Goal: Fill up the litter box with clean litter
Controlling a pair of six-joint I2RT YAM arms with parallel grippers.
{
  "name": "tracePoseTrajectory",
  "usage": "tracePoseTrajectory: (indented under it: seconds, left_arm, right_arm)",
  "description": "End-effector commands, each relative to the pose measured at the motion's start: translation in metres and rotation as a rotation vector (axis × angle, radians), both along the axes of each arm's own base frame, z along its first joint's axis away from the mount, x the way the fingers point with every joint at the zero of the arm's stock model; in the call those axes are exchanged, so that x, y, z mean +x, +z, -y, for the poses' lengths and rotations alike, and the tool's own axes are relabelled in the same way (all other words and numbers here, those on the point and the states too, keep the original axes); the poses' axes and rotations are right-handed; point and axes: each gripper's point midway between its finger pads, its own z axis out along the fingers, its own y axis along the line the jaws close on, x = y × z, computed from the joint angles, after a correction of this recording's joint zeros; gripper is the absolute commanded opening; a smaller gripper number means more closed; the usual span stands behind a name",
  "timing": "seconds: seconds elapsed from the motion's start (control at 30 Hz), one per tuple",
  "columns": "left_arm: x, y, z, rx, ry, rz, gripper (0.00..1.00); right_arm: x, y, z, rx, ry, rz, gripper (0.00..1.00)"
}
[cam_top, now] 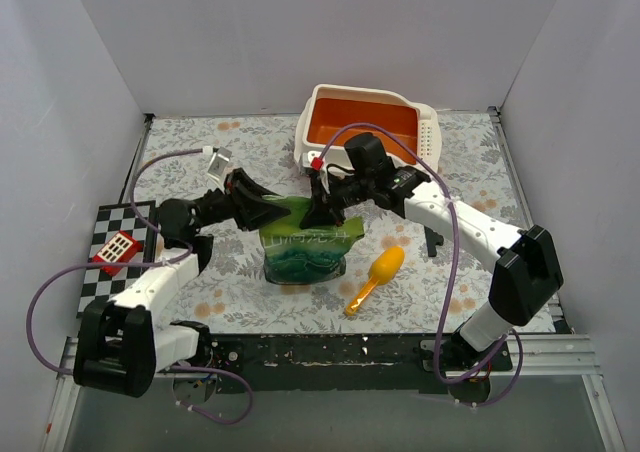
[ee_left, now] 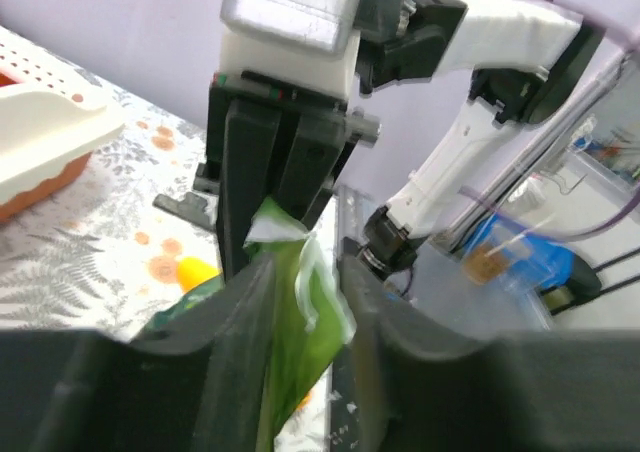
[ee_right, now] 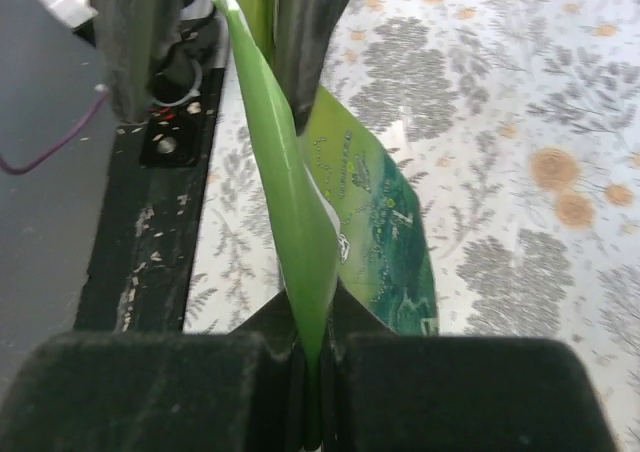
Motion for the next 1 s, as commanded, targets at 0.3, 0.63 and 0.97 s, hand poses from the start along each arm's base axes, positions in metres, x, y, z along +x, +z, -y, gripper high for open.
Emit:
tracePoseTrajectory:
  seconds: [0.3,0.63,0.97]
  left_arm:
    - [0.042,0.054,-0.051,0.317,0.568,0.075,0.64]
    - [0.051,0.061,-0.056,0.336,0.613,-0.126,0.69]
    - [0.042,0.063,-0.048,0.436,0.504,0.007,0.65]
  right_arm:
    - [0.07,0.081,-0.001,-0.013,-0.444,0.33,0.01]
    - [0.027,0.103,-0.029,0.003,-0.466,0.423,0.01]
    - [-0.008,0.086,0.002,-0.001,-0.401,0.414,0.01]
